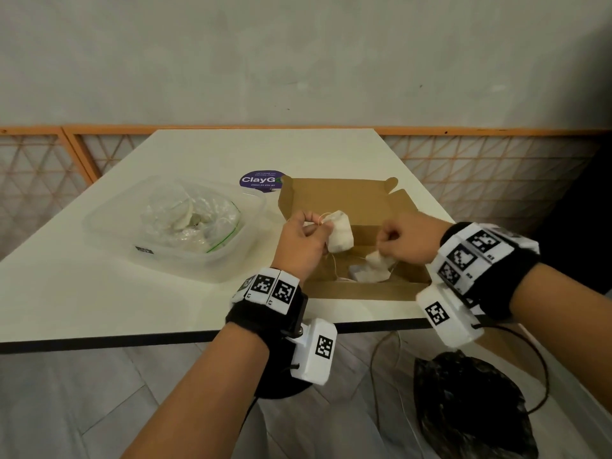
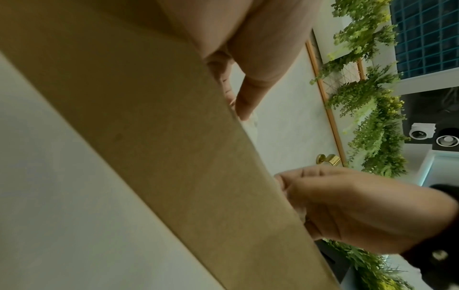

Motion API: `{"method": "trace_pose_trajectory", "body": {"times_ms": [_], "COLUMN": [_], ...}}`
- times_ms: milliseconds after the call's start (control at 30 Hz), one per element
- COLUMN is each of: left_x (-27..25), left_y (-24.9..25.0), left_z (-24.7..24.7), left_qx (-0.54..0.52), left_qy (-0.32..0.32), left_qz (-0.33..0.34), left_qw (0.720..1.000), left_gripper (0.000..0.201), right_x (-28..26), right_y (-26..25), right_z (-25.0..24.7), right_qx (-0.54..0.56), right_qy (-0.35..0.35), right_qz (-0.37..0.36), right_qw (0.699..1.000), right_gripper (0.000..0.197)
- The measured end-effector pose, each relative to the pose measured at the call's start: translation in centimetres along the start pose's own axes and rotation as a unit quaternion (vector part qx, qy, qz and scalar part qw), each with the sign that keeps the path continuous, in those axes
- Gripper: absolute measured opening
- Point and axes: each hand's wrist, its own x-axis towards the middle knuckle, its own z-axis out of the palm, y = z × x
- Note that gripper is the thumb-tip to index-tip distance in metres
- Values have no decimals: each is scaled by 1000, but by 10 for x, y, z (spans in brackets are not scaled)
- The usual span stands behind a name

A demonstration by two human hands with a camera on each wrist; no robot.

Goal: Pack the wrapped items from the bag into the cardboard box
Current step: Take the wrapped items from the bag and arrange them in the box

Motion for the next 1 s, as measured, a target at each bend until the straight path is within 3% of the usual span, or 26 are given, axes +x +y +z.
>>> {"method": "trace_pose_trajectory", "body": {"times_ms": [100, 200, 333, 433, 567, 667, 767, 800, 867, 933, 1000], "left_x": [1, 3, 4, 5, 6, 6, 5, 4, 4, 3, 6], "left_y": [0, -3, -4, -4, -5, -6, -4, -4, -5, -5, -7], "left_z": [0, 0, 1, 1, 1, 0, 1, 0, -1, -1, -2], "left_qx": [6, 18, 18, 21, 25, 38, 32, 34, 43, 32, 26], "left_qy": [-6, -6, -5, -4, 2, -22, -42, -41, -48, -59, -35], "left_qz": [6, 12, 18, 16, 17, 1, -10, -10, -13, -7, -5], "left_qw": [1000, 1000, 1000, 1000, 1000, 999, 999, 999, 998, 998, 999], "left_gripper": [16, 13, 14, 17, 20, 17, 8, 16, 28, 11, 14], "right_x": [5, 8, 8, 7, 10, 9, 14, 16, 18, 17, 10], "right_y": [-4, -7, -13, -16, -11, -19, -29, -31, -33, -31, -25], "right_z": [-14, -19, -16, -11, -10, -7, -5, -3, 1, 3, -1], "right_qx": [195, 262, 370, 338, 253, 223, 179, 164, 164, 200, 206], "right_qy": [17, 32, -37, -61, -21, -33, 18, 33, 41, 45, 64], "right_qz": [23, 16, -41, -47, -47, -71, -63, -59, -59, -55, -50], "right_qw": [980, 964, 927, 938, 966, 972, 982, 984, 984, 977, 975], "right_gripper": [10, 9, 7, 19, 15, 15, 30, 33, 36, 35, 32]}}
